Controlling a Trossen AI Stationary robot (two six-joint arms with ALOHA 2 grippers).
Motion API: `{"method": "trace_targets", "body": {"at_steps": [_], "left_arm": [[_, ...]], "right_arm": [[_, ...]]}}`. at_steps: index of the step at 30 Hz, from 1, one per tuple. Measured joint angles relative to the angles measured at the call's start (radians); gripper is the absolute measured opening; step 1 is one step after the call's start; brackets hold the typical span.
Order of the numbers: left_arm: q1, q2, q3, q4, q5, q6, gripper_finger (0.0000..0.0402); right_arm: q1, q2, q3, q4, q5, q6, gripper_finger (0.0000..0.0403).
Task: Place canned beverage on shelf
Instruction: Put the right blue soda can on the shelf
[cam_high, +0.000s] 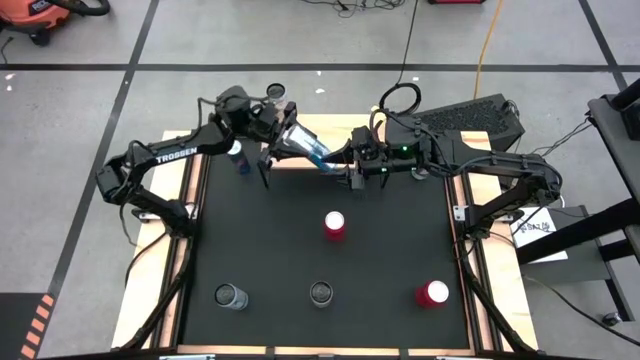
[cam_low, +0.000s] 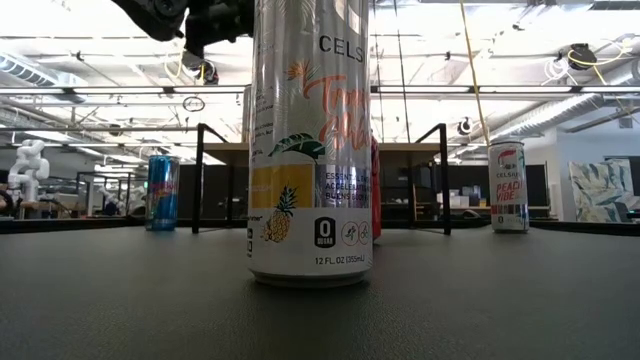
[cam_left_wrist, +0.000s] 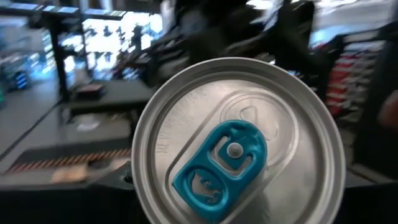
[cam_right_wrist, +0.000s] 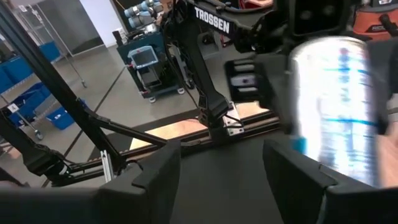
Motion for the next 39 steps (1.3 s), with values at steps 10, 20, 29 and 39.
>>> {"method": "trace_targets", "body": {"at_steps": [10, 20, 29, 39], "left_arm": [[0.023, 0.000, 0.070, -0.245, -0.128, 0.159, 0.0224], [0.024, 0.000, 0.142, -0.526, -0.315, 0.283, 0.0224], [0.029, 0.000, 0.205, -0.746, -0.480, 0.360, 0.0224], [0.029, 0.000, 0.207, -0.828, -0.618, 0.406, 0.0224]], "right_arm": [[0.000, -0.007, 0.002, -0.024, -0.001, 0.000, 0.0208], [0.000, -0.006, 0.002, -0.050, -0.001, -0.005, 0.0208], [0.000, -0.006, 0.002, -0.052, 0.000, -0.011, 0.0208], [0.000, -0.006, 0.002, -0.051, 0.000, -0.010, 0.0208]]}}
